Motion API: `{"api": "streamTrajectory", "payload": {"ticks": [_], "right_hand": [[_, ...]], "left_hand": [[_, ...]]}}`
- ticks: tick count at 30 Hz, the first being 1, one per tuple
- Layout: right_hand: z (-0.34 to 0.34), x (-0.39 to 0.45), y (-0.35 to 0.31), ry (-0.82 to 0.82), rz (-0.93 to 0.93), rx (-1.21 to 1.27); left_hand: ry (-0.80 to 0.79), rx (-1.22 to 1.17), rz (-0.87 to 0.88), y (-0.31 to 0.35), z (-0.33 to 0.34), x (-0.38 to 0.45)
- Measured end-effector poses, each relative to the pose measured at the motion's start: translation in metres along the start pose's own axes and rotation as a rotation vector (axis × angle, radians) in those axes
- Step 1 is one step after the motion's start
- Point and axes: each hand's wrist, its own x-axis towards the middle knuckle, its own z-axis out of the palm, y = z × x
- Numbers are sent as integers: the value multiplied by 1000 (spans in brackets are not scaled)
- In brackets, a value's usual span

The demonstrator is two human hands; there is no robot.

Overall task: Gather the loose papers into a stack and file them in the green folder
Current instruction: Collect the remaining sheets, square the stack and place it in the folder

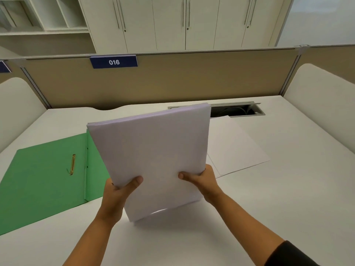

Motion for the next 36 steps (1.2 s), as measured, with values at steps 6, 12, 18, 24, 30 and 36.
{"api": "streamTrajectory", "payload": {"ticks": [6, 12, 18, 24, 30, 36], "right_hand": [[1, -1, 20, 22, 58, -67], [4, 12, 6, 50, 127, -83], [-20, 45, -5, 115, 216, -605], [-73, 68, -11, 176, 365, -1272], [-68, 71, -5, 141, 362, -1427], [-67, 70, -4, 33, 178, -1604]], "left_hand": [[52, 86, -53, -15, 2, 0], [159, 211, -96, -20, 7, 7], [257, 236, -238, -26, -9, 13], [322, 196, -397, -41, -41, -4], [330, 198, -457, -44, -43, -11], [315, 184, -463, -43, -38, -13]]}}
